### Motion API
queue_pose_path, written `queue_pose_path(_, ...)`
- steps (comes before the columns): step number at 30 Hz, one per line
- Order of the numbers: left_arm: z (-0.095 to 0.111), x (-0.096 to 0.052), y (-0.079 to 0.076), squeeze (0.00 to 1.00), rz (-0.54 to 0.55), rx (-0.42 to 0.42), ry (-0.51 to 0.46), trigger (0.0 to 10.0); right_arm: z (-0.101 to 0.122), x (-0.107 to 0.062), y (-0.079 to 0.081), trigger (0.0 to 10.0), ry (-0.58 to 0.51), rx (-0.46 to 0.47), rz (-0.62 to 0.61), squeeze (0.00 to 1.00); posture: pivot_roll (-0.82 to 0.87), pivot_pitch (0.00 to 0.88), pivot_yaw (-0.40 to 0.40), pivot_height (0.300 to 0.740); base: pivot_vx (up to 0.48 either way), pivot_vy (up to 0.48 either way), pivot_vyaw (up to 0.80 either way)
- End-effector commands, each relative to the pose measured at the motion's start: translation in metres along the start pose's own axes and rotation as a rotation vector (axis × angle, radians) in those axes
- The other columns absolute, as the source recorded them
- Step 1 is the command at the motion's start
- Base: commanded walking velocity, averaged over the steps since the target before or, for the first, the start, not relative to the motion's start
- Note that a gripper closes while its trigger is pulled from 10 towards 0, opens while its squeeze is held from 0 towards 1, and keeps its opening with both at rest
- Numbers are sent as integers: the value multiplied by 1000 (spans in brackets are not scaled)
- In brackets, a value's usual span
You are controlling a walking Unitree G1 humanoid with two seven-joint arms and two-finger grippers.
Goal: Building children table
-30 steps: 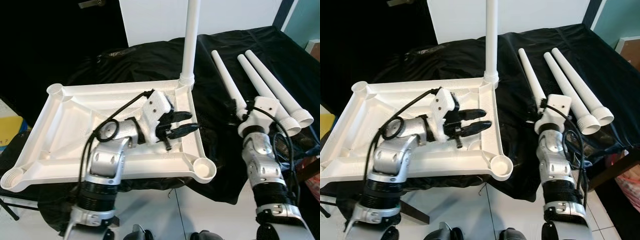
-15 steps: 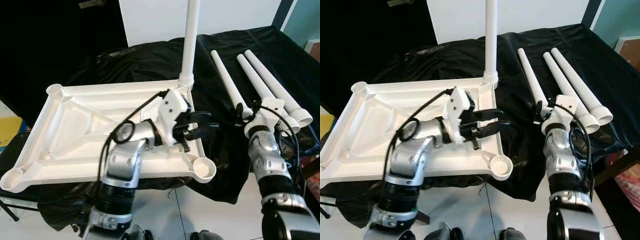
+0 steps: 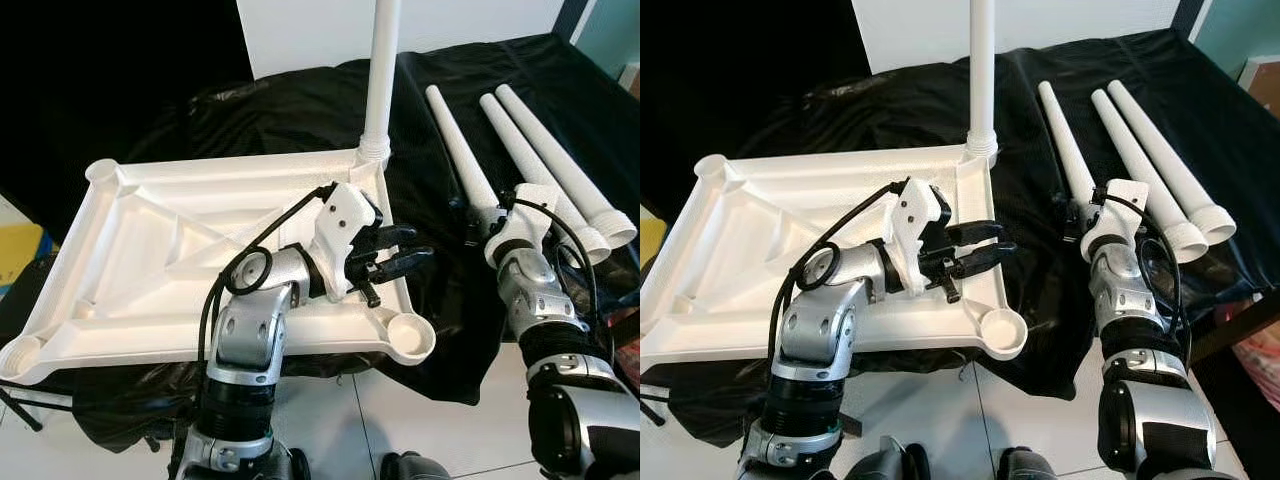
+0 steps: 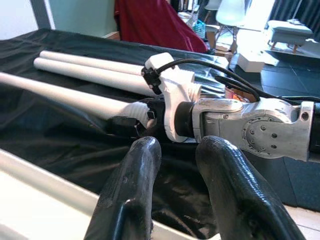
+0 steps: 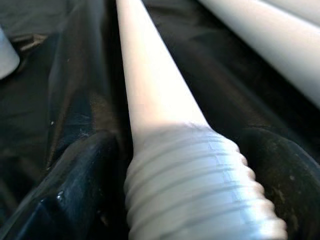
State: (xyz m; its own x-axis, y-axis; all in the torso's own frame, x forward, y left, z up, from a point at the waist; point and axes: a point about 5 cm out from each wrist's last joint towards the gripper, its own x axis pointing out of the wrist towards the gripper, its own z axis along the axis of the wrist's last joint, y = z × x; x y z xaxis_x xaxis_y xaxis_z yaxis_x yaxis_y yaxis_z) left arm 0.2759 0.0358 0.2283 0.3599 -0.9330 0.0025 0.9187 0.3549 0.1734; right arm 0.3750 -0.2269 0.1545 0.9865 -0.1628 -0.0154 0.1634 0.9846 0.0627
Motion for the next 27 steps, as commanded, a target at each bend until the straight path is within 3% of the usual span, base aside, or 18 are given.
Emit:
queue_pose_path(1, -3, -8, 19, 0, 428, -8, 24, 10000, -9, 1, 5, 10000, 55, 18, 25, 0, 46, 223, 52, 740, 0, 0, 0)
queue_pose_path(9, -4, -10, 22, 0, 454, -2, 37, 10000, -12, 5, 11, 10000, 94, 30, 65, 0, 50, 209, 39, 740, 0, 0, 0)
queue_pose_path(10, -3, -10, 23, 0, 459, 2, 36, 10000, -12, 5, 13, 4196, 101, 32, 86, 0, 48, 200, 36, 740, 0, 0, 0)
queue_pose_path(12, -3, -10, 23, 0, 461, 5, 36, 10000, -13, 6, 14, 4196, 105, 33, 99, 0, 48, 200, 36, 740, 0, 0, 0)
queue_pose_path(13, -2, -9, 24, 0, 464, 6, 35, 10000, -13, 6, 16, 0, 116, 44, 107, 0, 45, 190, 30, 740, 0, 0, 0)
queue_pose_path(21, -1, -5, 31, 0, 499, 46, 39, 10000, -11, 7, 27, 0, 94, 51, 149, 0, 21, 163, 12, 740, 0, 0, 0)
queue_pose_path(24, -1, -6, 36, 0, 523, 60, 45, 10000, -9, 6, 31, 431, 74, 46, 165, 0, 12, 154, 5, 740, 0, 0, 0)
queue_pose_path(25, 0, -6, 40, 0, 544, 59, 45, 10000, -7, 6, 31, 10000, 54, 56, 160, 0, 4, 147, 0, 740, 0, 0, 0)
queue_pose_path(27, 1, -7, 45, 0, 569, 55, 43, 10000, -2, 6, 33, 10000, 13, 42, 164, 0, -4, 141, -4, 740, 0, 0, 0)
